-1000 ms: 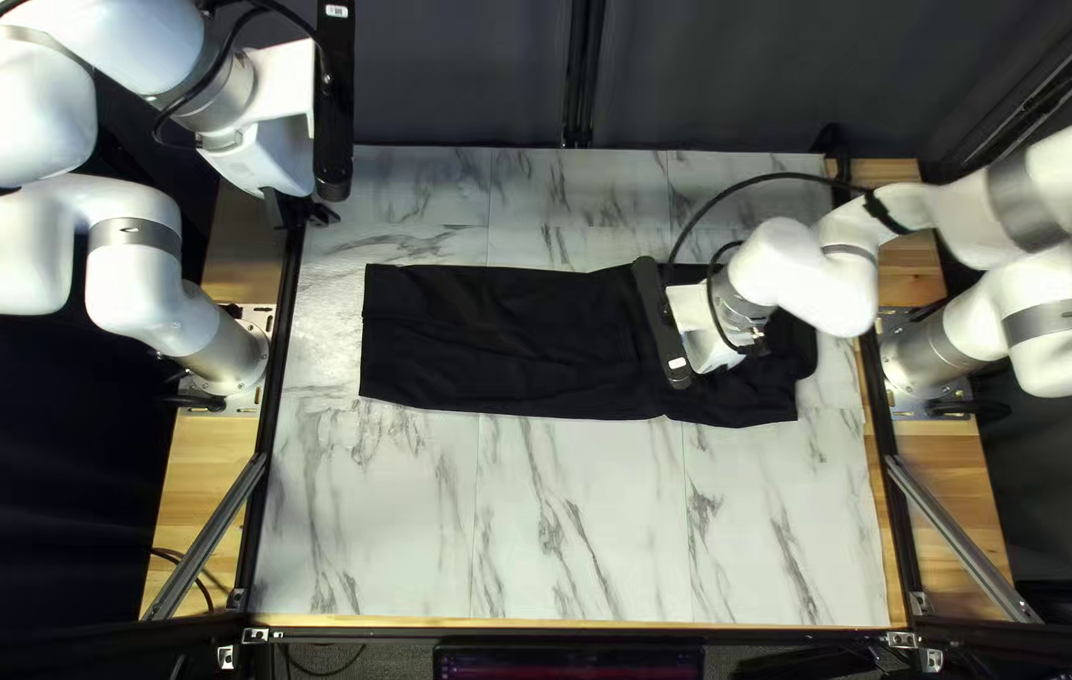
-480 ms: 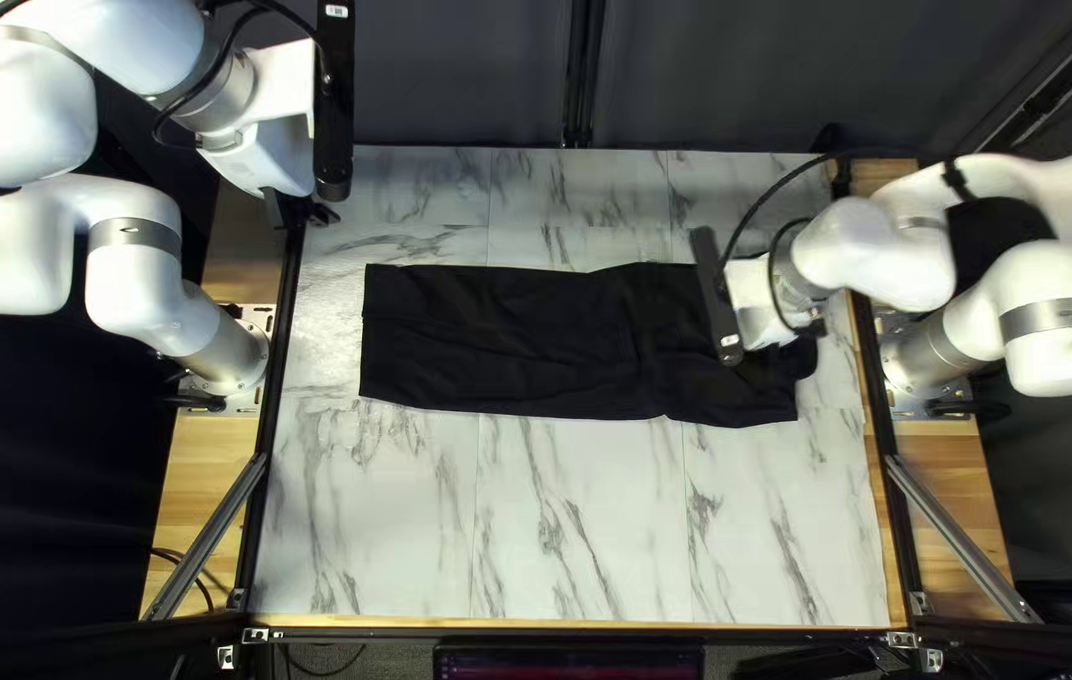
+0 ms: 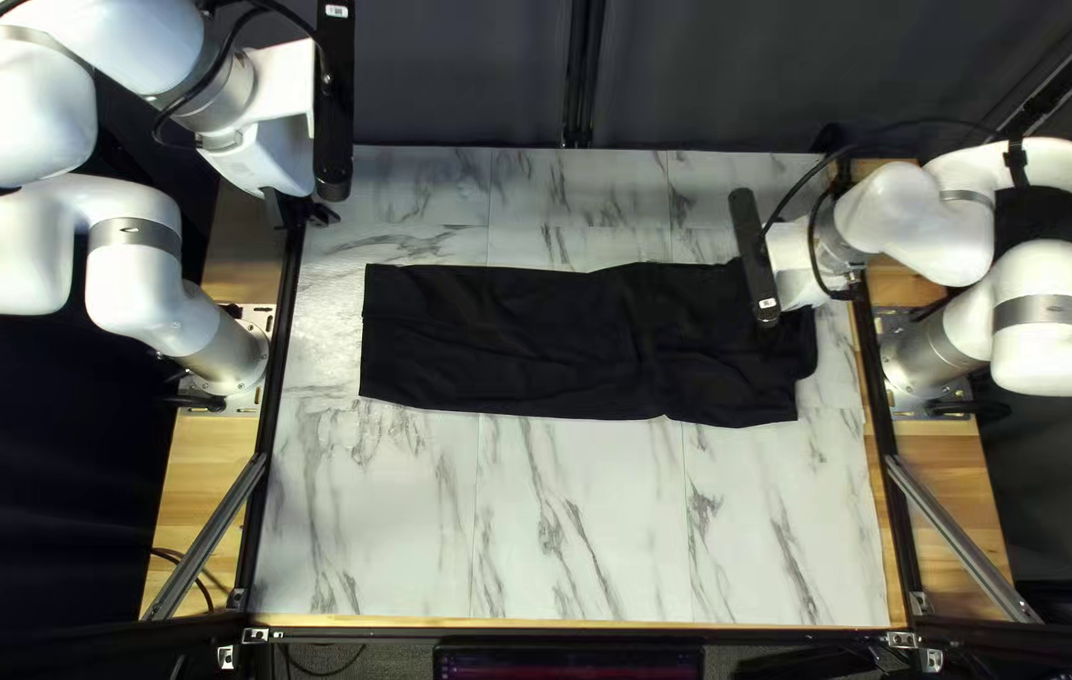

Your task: Fold t-shirt

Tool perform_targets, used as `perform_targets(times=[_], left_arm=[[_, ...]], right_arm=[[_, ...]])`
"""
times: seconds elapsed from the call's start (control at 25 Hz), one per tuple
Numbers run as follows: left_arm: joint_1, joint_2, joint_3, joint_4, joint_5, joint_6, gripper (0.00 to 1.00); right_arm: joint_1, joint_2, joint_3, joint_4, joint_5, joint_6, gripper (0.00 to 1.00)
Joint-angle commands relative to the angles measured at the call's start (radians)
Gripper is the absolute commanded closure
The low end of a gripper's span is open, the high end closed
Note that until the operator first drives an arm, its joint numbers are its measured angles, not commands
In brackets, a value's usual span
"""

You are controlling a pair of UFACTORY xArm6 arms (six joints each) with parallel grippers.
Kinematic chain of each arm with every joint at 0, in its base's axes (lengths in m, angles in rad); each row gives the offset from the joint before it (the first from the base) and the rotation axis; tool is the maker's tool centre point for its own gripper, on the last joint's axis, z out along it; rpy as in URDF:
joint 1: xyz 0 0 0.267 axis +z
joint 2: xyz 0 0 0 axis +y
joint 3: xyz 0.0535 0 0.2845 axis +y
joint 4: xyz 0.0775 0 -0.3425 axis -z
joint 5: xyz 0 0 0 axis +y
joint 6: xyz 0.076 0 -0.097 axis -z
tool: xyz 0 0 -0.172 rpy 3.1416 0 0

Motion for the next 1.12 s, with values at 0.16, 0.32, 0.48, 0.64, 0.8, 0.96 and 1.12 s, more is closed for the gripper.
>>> perform_targets(times=[0.16,0.32,0.48,0.64,0.8,0.96,1.12], left_arm=[[0.0,0.0,0.0,0.0,0.0,0.0,0.0],[0.0,0.0,0.0,0.0,0.0,0.0,0.0],[0.0,0.0,0.0,0.0,0.0,0.0,0.0],[0.0,0.0,0.0,0.0,0.0,0.0,0.0],[0.0,0.0,0.0,0.0,0.0,0.0,0.0],[0.0,0.0,0.0,0.0,0.0,0.0,0.0],[0.0,0.0,0.0,0.0,0.0,0.0,0.0]], right_arm=[[-0.186,0.02,0.024,0.045,-0.056,-0.196,0.0],[-0.246,0.066,0.024,0.034,-0.11,-0.238,0.0],[-0.293,0.126,0.041,-0.017,-0.195,-0.225,0.0],[-0.336,0.202,0.045,-0.101,-0.281,-0.167,0.0],[-0.366,0.253,0.04,-0.153,-0.326,-0.141,0.0],[-0.364,0.266,0.03,-0.192,-0.329,-0.1,0.0],[-0.35,0.275,0.019,-0.203,-0.341,-0.072,0.0]])
